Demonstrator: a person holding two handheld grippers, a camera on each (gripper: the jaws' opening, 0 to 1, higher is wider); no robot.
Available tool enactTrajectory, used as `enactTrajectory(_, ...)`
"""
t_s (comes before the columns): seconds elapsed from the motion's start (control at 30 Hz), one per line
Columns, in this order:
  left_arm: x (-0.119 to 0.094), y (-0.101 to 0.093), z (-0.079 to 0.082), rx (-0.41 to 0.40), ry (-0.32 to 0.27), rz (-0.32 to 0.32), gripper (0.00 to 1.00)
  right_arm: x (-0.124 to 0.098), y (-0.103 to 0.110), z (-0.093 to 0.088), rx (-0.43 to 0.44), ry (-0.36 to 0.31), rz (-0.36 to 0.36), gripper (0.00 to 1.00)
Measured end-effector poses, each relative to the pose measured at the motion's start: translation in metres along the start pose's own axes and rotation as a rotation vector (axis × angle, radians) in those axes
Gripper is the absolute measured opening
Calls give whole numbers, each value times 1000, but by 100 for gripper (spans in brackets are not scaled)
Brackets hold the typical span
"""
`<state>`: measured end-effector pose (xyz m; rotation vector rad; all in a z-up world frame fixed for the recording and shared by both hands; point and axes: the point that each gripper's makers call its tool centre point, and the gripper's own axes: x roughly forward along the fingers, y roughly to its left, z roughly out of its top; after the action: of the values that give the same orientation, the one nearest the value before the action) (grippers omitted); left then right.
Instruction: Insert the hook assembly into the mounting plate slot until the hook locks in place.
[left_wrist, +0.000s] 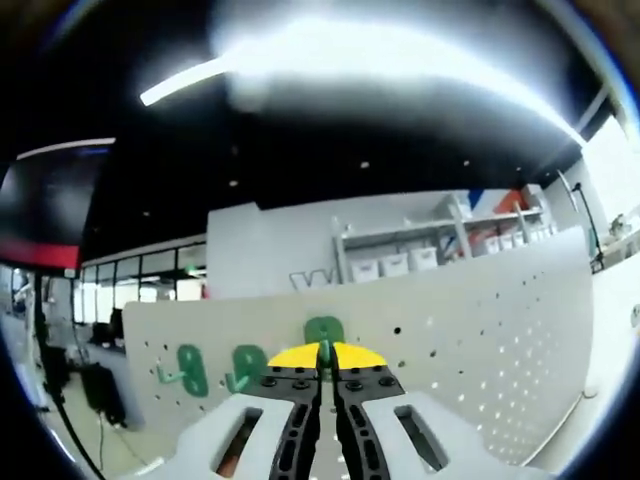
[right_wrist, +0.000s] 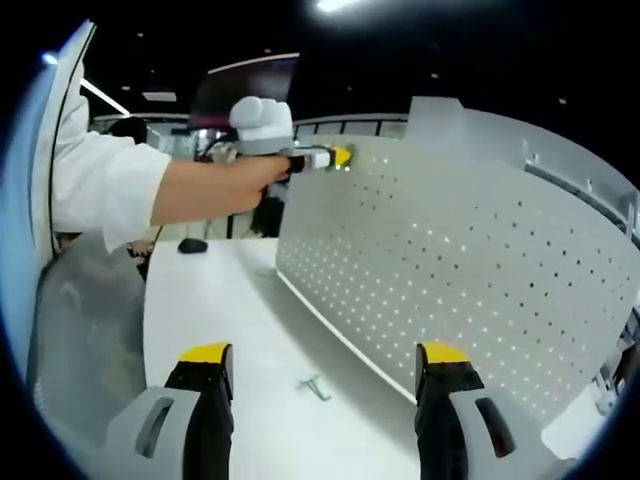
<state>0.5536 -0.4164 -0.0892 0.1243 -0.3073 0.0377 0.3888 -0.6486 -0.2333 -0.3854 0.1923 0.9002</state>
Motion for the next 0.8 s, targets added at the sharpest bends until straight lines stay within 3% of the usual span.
enactTrajectory(0.8, 1, 1, -12, 13, 15, 16, 2, 1, 0, -6, -3, 20, 18, 74)
